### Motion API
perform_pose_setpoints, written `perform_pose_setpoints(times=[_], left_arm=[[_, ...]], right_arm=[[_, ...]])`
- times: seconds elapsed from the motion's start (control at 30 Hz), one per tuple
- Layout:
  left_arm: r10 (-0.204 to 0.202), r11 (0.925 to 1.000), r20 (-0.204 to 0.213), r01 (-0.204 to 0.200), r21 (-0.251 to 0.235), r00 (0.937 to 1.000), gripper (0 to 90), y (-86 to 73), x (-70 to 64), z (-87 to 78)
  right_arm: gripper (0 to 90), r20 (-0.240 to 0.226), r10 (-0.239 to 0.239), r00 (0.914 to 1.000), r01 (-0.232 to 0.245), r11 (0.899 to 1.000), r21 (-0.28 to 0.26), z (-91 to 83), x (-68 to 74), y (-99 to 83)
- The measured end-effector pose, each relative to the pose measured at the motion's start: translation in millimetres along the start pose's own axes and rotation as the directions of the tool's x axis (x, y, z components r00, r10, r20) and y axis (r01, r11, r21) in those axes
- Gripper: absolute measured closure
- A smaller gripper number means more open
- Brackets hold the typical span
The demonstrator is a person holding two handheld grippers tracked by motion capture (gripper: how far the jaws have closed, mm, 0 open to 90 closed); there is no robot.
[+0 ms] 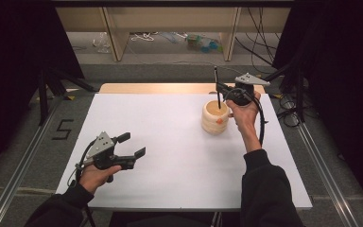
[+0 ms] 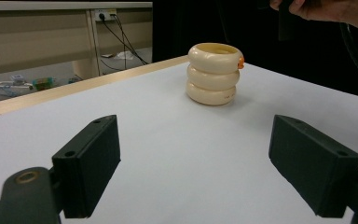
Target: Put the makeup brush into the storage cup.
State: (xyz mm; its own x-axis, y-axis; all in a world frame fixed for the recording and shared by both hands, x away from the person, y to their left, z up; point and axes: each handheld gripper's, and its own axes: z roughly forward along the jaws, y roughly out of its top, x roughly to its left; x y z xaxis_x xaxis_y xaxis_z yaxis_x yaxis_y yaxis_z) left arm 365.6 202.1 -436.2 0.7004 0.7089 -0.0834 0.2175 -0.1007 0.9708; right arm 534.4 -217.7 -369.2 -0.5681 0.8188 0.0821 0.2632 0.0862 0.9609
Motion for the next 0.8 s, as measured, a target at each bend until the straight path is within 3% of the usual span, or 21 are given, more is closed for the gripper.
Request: perform_pose_setpoints(times=[0.6,0.8], left_arm=[[0.002,1.0000,0.002,-0.002,-0.004,1.0000,16.2,0.6,0.1,-1.0],[-0.001,1.0000,0.001,0.001,-0.003,1.0000,16.2,0.4,-0.2,-0.9]], right_arm=[[83.9,0.019,0.000,0.9998,0.000,0.999,0.036,13.9,0.6,-10.0],[83.9,0.024,-0.022,0.9995,0.022,0.999,0.028,14.8,-0.8,-12.5]])
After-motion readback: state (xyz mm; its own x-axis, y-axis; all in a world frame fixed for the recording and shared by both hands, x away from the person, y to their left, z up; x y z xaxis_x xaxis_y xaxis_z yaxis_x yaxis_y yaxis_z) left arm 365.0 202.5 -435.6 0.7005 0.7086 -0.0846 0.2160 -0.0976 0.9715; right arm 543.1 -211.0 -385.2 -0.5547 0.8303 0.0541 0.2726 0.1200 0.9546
